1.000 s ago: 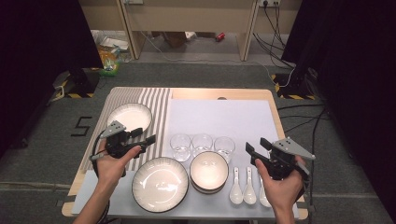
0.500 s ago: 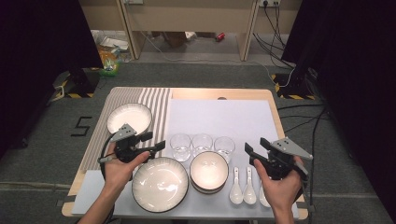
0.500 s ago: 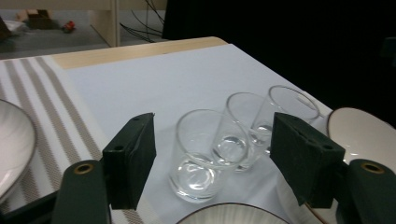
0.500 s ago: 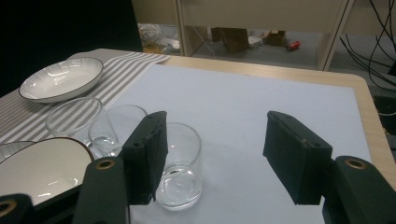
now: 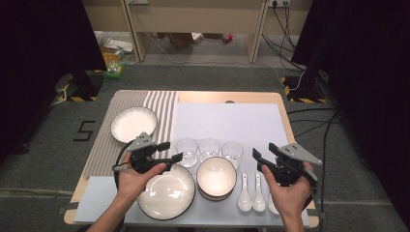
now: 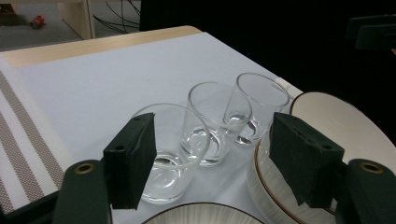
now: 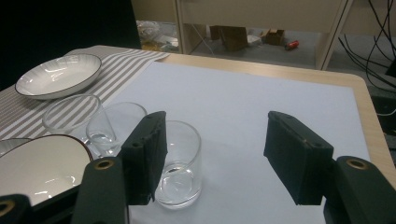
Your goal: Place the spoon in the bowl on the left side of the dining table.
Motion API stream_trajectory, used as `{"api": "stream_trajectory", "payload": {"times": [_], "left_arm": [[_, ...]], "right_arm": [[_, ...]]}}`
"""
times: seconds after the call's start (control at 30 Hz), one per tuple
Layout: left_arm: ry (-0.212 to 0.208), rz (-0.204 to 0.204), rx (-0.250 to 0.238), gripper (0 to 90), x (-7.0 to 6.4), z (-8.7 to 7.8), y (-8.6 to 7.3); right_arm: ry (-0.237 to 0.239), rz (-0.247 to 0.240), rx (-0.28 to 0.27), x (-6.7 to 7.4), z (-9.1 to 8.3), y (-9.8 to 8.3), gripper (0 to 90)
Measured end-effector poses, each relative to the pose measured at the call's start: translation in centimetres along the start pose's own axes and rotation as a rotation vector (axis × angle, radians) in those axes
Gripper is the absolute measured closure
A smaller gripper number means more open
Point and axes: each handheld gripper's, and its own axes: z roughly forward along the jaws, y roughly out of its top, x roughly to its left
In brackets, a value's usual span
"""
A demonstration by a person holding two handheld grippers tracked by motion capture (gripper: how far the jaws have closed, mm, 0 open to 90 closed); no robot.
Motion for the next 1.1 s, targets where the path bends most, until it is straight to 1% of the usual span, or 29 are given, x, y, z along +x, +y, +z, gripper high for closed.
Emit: {"api": "stream_trajectory", "payload": {"times": [0.2,0.47,0.53,0.7,0.9,1.03,1.1], "left_arm": [[-0.018,0.018,0.011,30.9,-0.8,0.7,0.0],[-0.05,0.028,0.027,31.0,-1.7,1.8,0.1],[-0.057,0.025,0.025,31.0,-1.9,2.1,0.1],[-0.074,0.036,0.035,31.3,-2.5,2.7,0.2],[-0.087,0.033,0.043,31.6,-2.9,3.5,-0.1],[-0.094,0.041,0.055,31.8,-3.1,3.9,-0.2],[-0.095,0.056,0.061,31.8,-3.4,4.1,-0.2]], "right_arm": [[0.007,-0.002,0.001,0.1,0.1,0.0,39.6],[0.007,0.001,0.007,0.1,0.1,0.0,39.6],[0.011,0.002,0.003,0.1,0.1,0.0,39.7],[0.012,0.006,0.01,0.2,0.2,-0.1,39.8],[0.013,0.004,0.011,0.2,0.2,-0.1,39.9],[0.012,-0.001,0.01,0.2,0.3,-0.1,40.0],[0.015,-0.003,0.008,0.2,0.3,-0.1,39.9]]}}
